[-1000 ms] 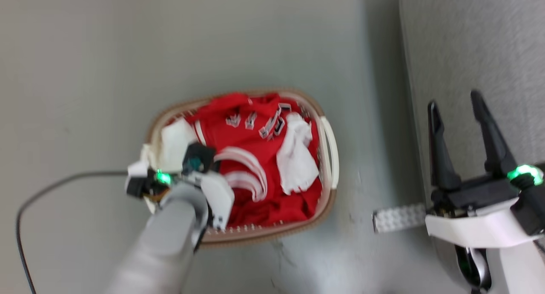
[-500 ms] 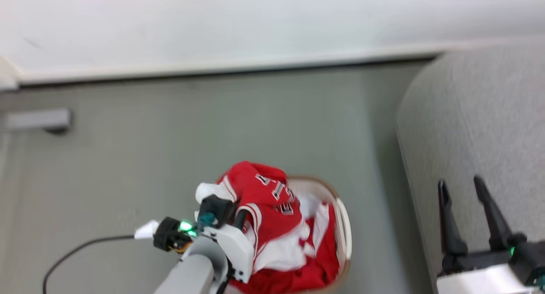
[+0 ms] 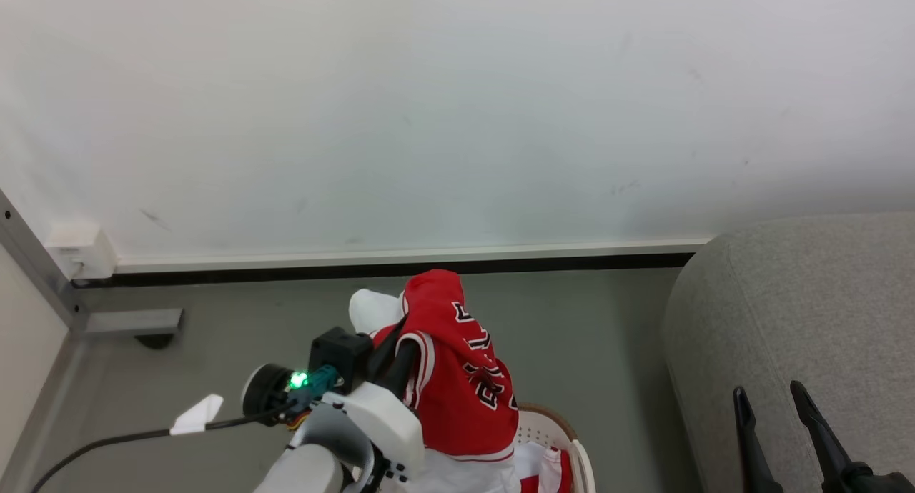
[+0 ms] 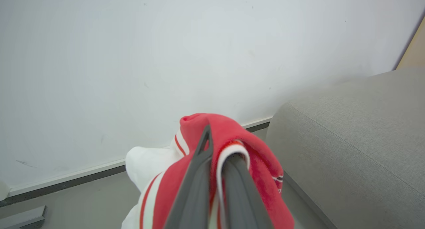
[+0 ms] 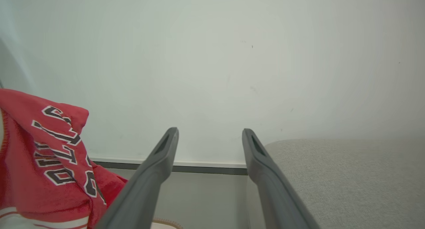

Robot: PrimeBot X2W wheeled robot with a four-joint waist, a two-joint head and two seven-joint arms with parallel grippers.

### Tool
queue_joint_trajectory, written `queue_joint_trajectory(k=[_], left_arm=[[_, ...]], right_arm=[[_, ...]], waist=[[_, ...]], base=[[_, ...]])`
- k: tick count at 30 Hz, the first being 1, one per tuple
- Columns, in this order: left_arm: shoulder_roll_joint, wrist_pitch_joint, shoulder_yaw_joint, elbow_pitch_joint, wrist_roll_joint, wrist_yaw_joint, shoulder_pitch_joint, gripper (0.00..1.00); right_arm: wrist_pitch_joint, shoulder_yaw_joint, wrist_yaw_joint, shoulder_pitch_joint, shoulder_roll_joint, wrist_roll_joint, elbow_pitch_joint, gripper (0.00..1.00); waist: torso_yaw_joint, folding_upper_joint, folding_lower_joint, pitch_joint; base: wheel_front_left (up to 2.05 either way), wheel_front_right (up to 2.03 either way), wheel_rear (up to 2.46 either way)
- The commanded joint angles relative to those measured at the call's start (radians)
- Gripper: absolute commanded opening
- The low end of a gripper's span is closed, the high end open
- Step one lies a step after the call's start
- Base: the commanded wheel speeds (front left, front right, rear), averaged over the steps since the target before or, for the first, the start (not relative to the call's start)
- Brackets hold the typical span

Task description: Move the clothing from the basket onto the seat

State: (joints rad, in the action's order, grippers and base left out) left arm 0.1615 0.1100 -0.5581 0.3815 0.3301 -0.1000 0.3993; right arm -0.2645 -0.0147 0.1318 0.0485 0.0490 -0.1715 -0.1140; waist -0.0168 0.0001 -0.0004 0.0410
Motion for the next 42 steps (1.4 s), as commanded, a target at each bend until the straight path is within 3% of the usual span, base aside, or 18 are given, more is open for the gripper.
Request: queue_joint_trajectory(k=[1, 8, 17, 23, 31, 37, 42], left_arm=[[0.023, -0.022, 0.007, -0.06, 0.005, -0.013, -0.025, 0.0], [0.091, -0.118, 0.03, -0.277, 0.011, -0.053, -0.071, 0.0], [0.119, -0.177, 0.025, -0.391, 0.015, -0.075, -0.1, 0.0], [0.109, -0.191, 0.001, -0.412, 0.005, -0.073, -0.096, 0.0], [0.084, -0.197, -0.029, -0.417, 0.001, -0.068, -0.071, 0.0], [0.065, -0.203, -0.053, -0.41, -0.004, -0.057, -0.044, 0.0], [0.052, -0.21, -0.077, -0.403, -0.005, -0.043, -0.024, 0.0]], right_arm=[[0.0, 0.006, -0.002, 0.021, 0.003, 0.006, 0.005, 1.0], [0.0, -0.009, -0.002, 0.047, 0.003, 0.014, 0.014, 1.0], [0.0, -0.07, -0.002, 0.055, 0.036, 0.006, 0.041, 1.0], [0.015, -0.214, -0.002, 0.024, 0.121, -0.025, 0.074, 1.0], [0.124, -0.462, -0.002, -0.104, 0.251, -0.097, 0.11, 1.0], [0.156, -0.622, -0.002, -0.277, 0.254, -0.125, 0.009, 1.0], [0.149, -0.719, -0.002, -0.409, 0.198, -0.167, -0.154, 1.0]], waist=[[-0.004, -0.0001, 0.0004, 0.02], [-0.016, -0.0001, 0.0004, 0.05], [-0.032, -0.0001, 0.0004, 0.065], [-0.026, -0.0001, 0.0004, 0.062], [-0.012, -0.0001, 0.0004, 0.055], [0.009, -0.0001, 0.0004, 0.045], [0.029, -0.0001, 0.0004, 0.037]], base=[[0.0, 0.0, 0.0], [0.0, 0.0, 0.0], [0.0, 0.0, 0.0], [0.0, 0.0, 0.0], [0.0, 0.0, 0.0], [0.0, 0.0, 0.0], [0.0, 0.0, 0.0]])
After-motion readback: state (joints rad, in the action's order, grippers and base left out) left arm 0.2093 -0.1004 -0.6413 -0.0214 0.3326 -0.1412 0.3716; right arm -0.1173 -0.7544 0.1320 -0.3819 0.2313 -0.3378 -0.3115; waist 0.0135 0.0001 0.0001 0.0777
